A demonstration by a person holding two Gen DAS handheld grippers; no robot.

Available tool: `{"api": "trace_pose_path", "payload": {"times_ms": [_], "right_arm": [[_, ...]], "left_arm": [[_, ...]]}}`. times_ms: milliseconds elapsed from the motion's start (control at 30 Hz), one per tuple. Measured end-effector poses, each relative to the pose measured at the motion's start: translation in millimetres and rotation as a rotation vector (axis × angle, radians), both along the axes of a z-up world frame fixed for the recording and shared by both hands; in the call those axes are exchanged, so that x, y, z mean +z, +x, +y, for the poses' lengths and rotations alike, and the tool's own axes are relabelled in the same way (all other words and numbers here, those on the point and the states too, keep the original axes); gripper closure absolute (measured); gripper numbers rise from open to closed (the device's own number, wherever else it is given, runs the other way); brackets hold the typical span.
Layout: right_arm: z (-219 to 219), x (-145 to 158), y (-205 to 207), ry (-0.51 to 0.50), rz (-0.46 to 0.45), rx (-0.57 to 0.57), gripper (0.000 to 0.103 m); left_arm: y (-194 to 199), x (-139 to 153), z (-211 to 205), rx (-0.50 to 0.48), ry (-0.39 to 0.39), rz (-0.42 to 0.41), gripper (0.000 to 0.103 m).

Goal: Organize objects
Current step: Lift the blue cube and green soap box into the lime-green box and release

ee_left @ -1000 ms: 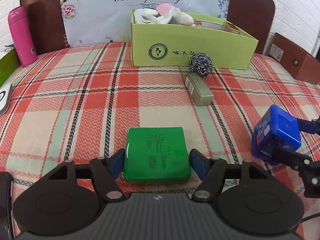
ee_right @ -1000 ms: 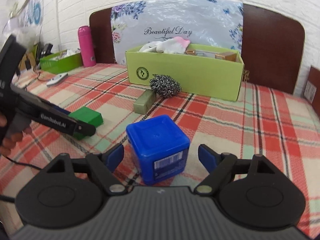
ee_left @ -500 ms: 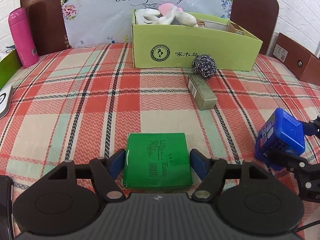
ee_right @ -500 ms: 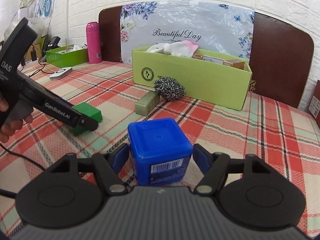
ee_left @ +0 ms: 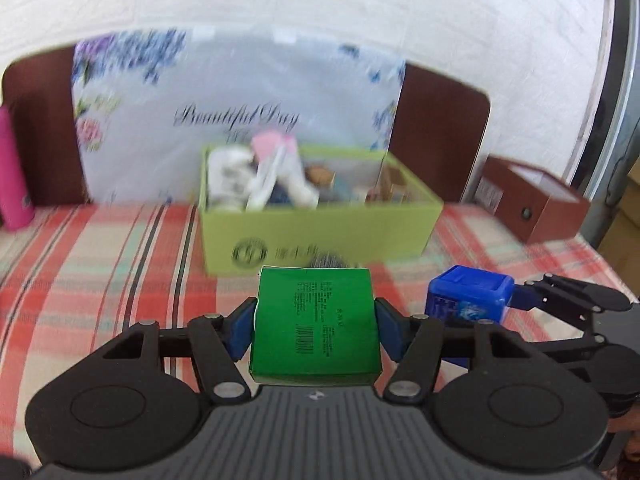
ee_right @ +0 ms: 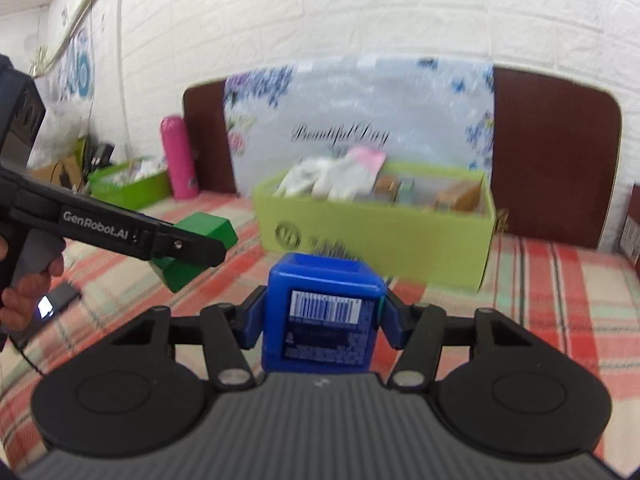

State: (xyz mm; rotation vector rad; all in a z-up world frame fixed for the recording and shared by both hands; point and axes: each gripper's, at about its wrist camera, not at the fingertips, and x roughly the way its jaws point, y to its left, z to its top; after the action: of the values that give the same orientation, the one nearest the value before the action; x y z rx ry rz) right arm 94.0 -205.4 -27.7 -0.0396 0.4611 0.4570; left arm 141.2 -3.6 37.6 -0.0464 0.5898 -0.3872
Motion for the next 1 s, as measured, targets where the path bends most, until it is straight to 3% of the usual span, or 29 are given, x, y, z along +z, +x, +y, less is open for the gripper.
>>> {"api": "trace_pose_path", "payload": {"times_ms": [133,367,533,700,767,833,900,1000], "right_arm": [[-3.6,27.1,31.5,0.018,-0.073,-0.055,0.046],[-1.8,50.2,110.3,0.009,-0.161,-0.141,0.046],[1.5,44.7,167.7,-0.025,-0.183,-0.194,0.046],[9.1,19.1,209.5,-0.077,-0.158,-0.214,0.046],[14.5,3.3,219.1,-0.127,-0.12,-0.21,0.036],[14.8,-8.7,214.9,-0.147,-0.133,-0.223,0.003],[14.5,-15.9,202.7,-0.162,-0.183,-0.233,0.0],[15.2,-20.7,193.0,-0.18,-0.186,-0.23,0.0]], "left_arm": [[34.6,25.9,-10.7,0.007,-0.012,-0.061,0.039],[118.9,40.0,-18.3,0.055,-0.062,-0.041,0.039],[160.2,37.6,-27.0,0.075,-0.04,-0.039,0.039],[188.4,19.6,-30.1,0.102,-0.038,-0.012,0.038],[195.2,7.2,-30.7,0.127,-0.012,0.004,0.019],[194.4,-3.8,-27.6,0.156,0.017,0.005,0.017],[193.0,-11.9,-20.5,0.171,0.01,0.018,0.017],[188.5,-14.8,-13.9,0.172,-0.019,0.033,0.017]]}}
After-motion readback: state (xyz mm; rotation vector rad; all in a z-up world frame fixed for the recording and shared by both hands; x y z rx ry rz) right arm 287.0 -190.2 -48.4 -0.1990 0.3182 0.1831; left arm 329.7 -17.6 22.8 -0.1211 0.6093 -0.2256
